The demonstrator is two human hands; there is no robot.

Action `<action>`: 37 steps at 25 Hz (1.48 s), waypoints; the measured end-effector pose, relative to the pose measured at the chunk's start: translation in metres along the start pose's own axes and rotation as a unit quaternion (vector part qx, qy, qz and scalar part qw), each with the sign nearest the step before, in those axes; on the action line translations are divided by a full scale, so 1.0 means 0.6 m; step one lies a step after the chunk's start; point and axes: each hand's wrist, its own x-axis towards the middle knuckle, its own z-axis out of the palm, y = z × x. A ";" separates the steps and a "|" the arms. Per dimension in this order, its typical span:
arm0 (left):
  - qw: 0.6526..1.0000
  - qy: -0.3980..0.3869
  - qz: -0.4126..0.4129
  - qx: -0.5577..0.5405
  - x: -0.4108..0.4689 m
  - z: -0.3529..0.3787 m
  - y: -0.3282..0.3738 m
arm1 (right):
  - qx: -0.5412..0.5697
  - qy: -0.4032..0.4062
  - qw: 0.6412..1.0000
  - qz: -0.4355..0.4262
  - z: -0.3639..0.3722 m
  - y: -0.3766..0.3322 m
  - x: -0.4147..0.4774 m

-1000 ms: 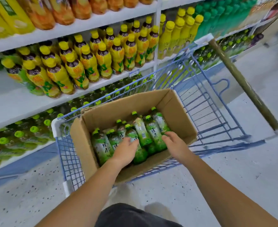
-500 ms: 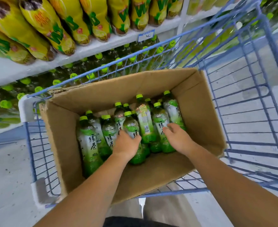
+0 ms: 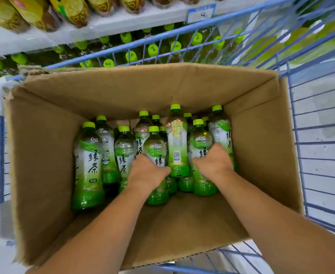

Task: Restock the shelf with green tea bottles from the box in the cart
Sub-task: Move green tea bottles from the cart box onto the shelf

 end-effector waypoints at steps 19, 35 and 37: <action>0.916 0.030 0.123 -0.381 -0.169 -0.150 -0.045 | 0.263 -0.026 0.944 -0.199 -0.063 -0.090 -0.178; 0.819 0.117 0.264 -0.495 -0.460 -0.527 -0.343 | 0.315 0.018 0.877 -0.363 -0.026 -0.380 -0.694; 0.812 0.127 0.278 -0.497 -0.477 -0.584 -0.385 | 0.320 0.021 0.870 -0.374 -0.009 -0.422 -0.747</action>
